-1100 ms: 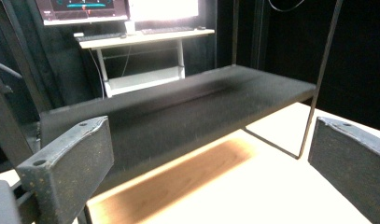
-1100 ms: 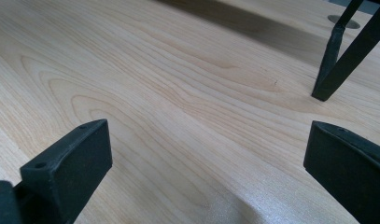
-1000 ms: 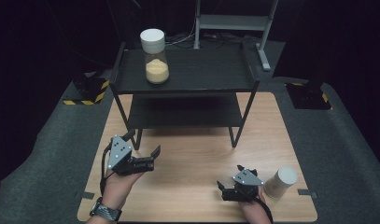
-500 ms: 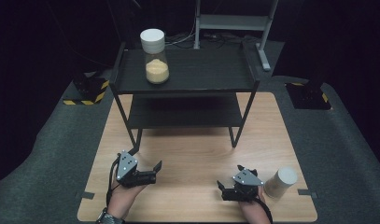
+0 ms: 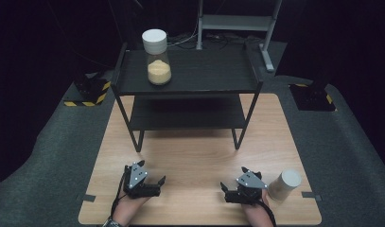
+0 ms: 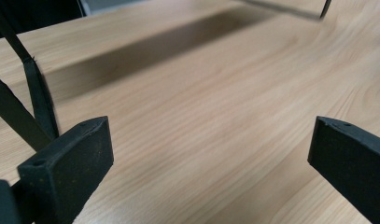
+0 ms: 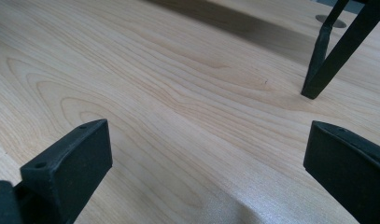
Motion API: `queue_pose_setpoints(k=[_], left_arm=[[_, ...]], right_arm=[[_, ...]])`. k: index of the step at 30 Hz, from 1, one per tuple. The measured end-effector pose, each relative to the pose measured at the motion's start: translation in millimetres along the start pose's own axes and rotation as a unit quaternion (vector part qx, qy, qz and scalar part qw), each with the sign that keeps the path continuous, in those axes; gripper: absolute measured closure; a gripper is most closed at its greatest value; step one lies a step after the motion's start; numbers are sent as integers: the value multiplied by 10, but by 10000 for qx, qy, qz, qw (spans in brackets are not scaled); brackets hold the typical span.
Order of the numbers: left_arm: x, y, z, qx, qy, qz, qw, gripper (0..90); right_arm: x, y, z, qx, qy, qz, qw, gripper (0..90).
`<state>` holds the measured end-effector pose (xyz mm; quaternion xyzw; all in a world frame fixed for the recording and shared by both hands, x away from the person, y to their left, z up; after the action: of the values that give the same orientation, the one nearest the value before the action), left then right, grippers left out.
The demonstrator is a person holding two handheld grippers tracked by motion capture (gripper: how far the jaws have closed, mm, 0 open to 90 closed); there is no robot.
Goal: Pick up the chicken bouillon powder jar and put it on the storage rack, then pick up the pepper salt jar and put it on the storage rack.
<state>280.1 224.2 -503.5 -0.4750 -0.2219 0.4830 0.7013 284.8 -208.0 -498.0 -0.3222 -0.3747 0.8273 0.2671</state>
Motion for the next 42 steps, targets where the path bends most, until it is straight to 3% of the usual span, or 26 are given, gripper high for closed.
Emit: queue_pose_setpoints(k=[3, 4, 7, 13, 19, 29, 35, 42], left_arm=[[-7, 40, -45, 173, 58, 2, 9998, 3], [-44, 40, -50, 222, -6, -147, 9996, 3], [-80, 43, -50, 258, -55, -216, 9994, 3], [-187, 25, -103, 509, -217, -630, 9965, 5], [-206, 14, -123, 609, -224, -736, 9952, 6], [-174, 26, -92, 576, -269, -651, 9958, 12], [-189, 18, -109, 666, -261, -728, 9948, 11], [-196, 26, -101, 628, -235, -795, 9946, 11]], right_arm=[[6, 1, 2, -7, 21, 1, 10000, 5], [8, 2, 3, -16, 29, 15, 10000, 5], [21, 3, 8, -34, 53, 64, 10000, 5], [32, 8, 16, -101, -30, 227, 9997, 5], [31, 22, 31, -192, -82, 248, 9995, 4], [20, 43, 90, -431, -132, 203, 9988, 5], [4, 28, 121, -575, -171, 168, 9981, 5], [5, 37, 173, -951, -65, 195, 9953, 5]])
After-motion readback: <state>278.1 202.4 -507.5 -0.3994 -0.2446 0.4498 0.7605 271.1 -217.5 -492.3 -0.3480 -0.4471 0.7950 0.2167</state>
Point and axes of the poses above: each handheld gripper's, and its own axes: z roughly backward along the jaws, y roughly out of its underside, x roughly to its left, the point moved 9 cm from there along -z, roughly forward along the jaws, and after that the axes turned 14 degrees about z, right-handed, at the moved point
